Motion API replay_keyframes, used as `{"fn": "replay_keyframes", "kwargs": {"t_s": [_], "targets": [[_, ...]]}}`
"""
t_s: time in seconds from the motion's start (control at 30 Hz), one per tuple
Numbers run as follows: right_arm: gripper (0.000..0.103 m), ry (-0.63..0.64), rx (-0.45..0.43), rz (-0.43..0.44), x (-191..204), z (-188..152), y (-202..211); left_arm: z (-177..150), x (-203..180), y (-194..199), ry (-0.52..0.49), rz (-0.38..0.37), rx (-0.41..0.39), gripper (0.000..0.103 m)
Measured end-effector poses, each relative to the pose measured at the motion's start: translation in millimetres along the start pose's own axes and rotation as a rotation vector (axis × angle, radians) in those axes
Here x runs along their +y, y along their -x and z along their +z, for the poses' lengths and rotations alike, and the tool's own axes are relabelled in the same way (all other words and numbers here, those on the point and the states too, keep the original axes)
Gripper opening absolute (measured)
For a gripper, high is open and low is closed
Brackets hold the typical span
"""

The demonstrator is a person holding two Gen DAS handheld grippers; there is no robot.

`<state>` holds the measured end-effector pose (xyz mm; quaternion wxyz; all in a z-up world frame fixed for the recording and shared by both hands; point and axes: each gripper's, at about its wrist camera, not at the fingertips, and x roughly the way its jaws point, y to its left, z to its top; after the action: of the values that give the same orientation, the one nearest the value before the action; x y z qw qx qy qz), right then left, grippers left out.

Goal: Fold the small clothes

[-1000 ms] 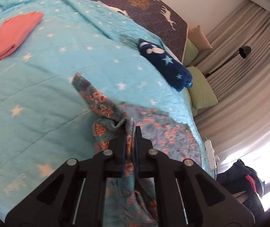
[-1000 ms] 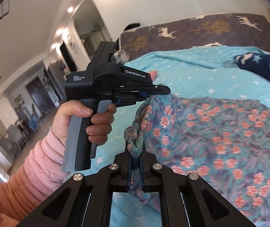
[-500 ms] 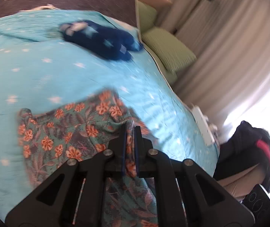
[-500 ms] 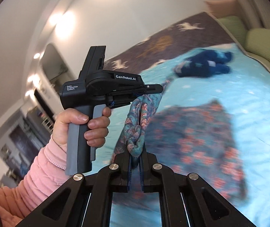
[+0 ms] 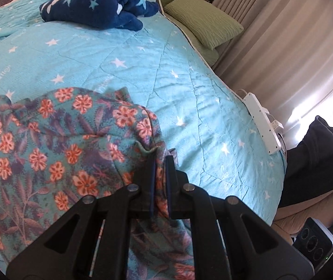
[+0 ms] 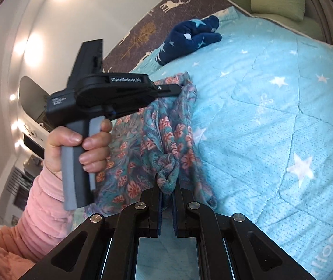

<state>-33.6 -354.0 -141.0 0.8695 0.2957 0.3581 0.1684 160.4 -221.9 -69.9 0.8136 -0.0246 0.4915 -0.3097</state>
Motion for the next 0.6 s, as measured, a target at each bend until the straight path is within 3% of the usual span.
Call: {"fn": "replay_keyframes", "kwargs": {"t_s": [0.27,0.3,0.43,0.6], "targets": [[0.005,0.045,-0.02,0.016,4,14,7,8,-9,12,0.01,-0.025,-0.073,0.01],[0.005,0.039,-0.013,0.015,1,13,7,6,-9,15,0.022,-0.042,-0.077,0.014],[0.009,0.002,0.04,-0.017,-12,1,-2,-7,-17,39,-0.003,-0.091,-0.102,0.047],[0.013,-0.035,0.035,0.003,-27,-2,11,-57,-9,86,-0.097,0.007,-0.132,0.049]]}}
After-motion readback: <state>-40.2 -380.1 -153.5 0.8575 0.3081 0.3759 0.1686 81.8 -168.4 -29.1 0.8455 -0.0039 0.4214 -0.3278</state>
